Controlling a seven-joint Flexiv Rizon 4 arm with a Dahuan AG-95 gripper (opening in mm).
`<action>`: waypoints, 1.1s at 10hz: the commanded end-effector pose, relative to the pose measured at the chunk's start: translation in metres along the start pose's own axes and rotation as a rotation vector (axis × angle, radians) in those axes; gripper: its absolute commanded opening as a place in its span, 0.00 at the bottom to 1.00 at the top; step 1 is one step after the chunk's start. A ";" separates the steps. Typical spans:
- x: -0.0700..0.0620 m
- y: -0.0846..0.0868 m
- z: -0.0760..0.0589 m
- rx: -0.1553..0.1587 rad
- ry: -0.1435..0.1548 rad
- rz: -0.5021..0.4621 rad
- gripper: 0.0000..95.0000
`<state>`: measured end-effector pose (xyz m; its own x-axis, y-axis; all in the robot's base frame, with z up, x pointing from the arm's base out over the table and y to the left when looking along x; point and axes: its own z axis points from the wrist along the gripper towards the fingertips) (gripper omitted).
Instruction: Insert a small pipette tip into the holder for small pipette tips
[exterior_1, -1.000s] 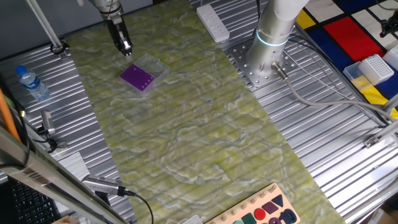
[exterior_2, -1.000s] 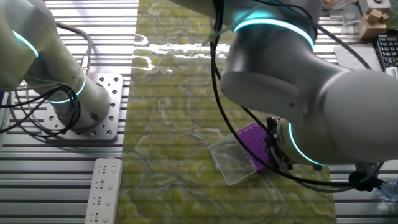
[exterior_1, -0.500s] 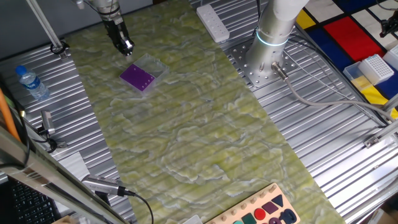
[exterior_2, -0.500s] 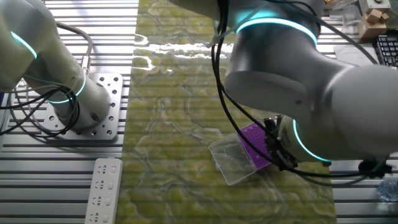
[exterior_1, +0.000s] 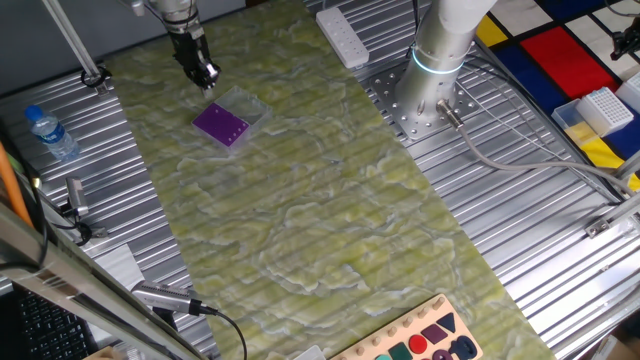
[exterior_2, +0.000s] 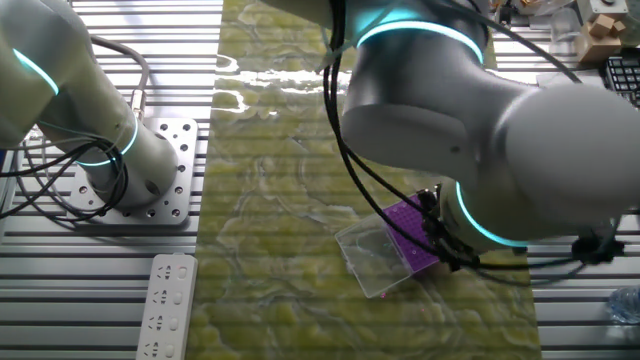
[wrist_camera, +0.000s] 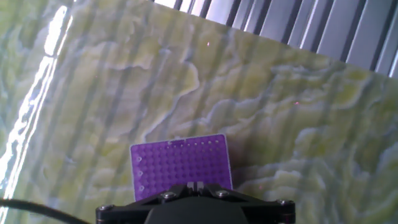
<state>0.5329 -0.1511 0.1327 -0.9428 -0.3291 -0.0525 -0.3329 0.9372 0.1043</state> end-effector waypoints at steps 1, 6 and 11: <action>-0.019 0.088 0.007 0.076 0.003 0.218 0.00; -0.047 0.119 0.016 0.061 -0.015 0.327 0.00; -0.045 0.119 0.016 0.063 -0.023 0.506 0.00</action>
<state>0.5357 -0.0238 0.1317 -0.9931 0.1097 -0.0408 0.1072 0.9924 0.0600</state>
